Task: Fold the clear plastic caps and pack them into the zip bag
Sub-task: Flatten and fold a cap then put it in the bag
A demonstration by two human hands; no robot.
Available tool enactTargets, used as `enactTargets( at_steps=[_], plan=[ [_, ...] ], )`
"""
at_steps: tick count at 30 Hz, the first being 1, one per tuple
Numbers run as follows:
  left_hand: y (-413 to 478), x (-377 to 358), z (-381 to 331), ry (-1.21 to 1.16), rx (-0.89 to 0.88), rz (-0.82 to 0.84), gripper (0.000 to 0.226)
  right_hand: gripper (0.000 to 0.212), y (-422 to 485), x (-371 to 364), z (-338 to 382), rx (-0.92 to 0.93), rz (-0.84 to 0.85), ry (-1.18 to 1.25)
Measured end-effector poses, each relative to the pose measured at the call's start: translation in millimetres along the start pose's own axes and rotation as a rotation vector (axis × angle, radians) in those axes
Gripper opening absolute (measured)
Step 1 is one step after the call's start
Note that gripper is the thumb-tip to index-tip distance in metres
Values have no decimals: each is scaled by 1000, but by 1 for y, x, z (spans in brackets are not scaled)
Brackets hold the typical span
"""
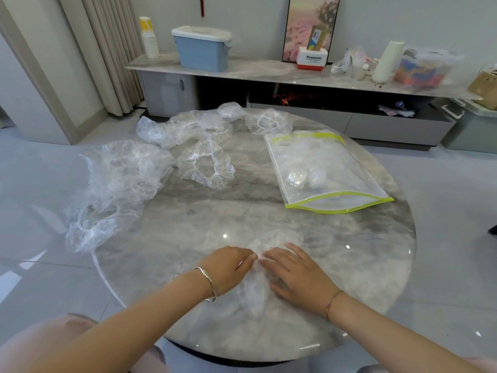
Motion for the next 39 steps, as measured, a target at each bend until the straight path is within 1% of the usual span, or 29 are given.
enactTargets(
  at_steps=[1,2,3,4,5,7,8,10,12,13,14,15,17,18,20,21,23,24,25,26,27,28,29,31,32,34,35,37,39],
  plan=[
    [0,-1,3,-113,35,14,35,29,-1,8,9,96,-84,-28],
    [-1,-3,7,-184,69,39,30,25,-3,12,17,169,-143,-68],
    [-2,-4,10,-214,89,57,30,29,-4,13,22,211,-157,-105],
    [-2,-5,12,-209,96,58,31,33,-5,11,23,227,-163,-132],
    [-2,-2,12,-167,80,24,31,32,-6,8,21,214,-144,-117],
    [-2,8,4,-12,-28,-98,34,25,-5,0,12,148,-77,6],
    [-2,8,-2,56,-114,-119,40,25,-6,-3,7,105,-43,86],
    [2,-1,-4,97,-213,-44,53,28,-6,-4,-1,-2,48,259],
    [4,-6,4,36,-182,27,57,26,-9,-4,-11,-185,125,556],
    [5,-6,7,-24,-149,32,57,23,-11,-6,-16,-278,140,755],
    [5,-4,11,-109,-100,27,57,20,-12,-8,-21,-366,127,944],
    [5,-2,15,-194,-60,23,57,19,-12,-9,-28,-447,72,1064],
    [5,-1,19,-314,-4,28,46,19,-13,-11,-41,-603,-35,1228],
    [6,0,20,-328,6,27,43,19,-13,-14,-45,-689,-58,1296],
    [7,-3,20,-357,11,43,49,18,-17,-23,-53,-850,-38,1382],
    [7,-5,19,-393,7,42,45,17,-18,-26,-55,-903,-21,1405],
    [8,-8,24,-445,35,4,29,14,-20,-30,-57,-975,-20,1458],
    [9,-8,27,-450,65,-23,26,12,-20,-30,-59,-1004,-53,1458],
    [11,-11,32,-466,89,-42,27,13,-21,-25,-62,-1011,-117,1393],
    [11,-10,35,-484,116,-67,31,17,-21,-13,-66,-978,-199,1250],
    [12,-11,41,-493,139,-105,37,20,-19,5,-67,-888,-277,1062],
    [13,-9,44,-485,170,-138,41,23,-13,25,-62,-748,-331,876],
    [13,-8,46,-479,191,-163,41,27,-7,42,-53,-584,-345,716],
    [15,-5,46,-463,211,-189,33,39,5,56,-28,-288,-265,442],
    [16,-5,45,-470,211,-192,29,42,8,53,-17,-172,-209,318],
    [17,-4,42,-497,194,-182,23,48,12,35,-1,-19,-40,143],
    [19,-5,42,-505,179,-177,18,51,12,21,3,7,53,87],
    [20,-3,40,-445,173,-175,9,56,9,-2,0,-28,226,47],
    [18,2,39,-332,166,-238,26,60,3,-15,-8,-98,326,114]
  ],
)
Point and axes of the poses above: each hand's wrist, its own y-axis towards the middle knuckle, its own x-axis out of the back of the hand, z = x × y, the point moved 8 cm from there along y, towards the middle knuckle, and after that the axes turned 9 degrees about z, right-handed, at the moved point
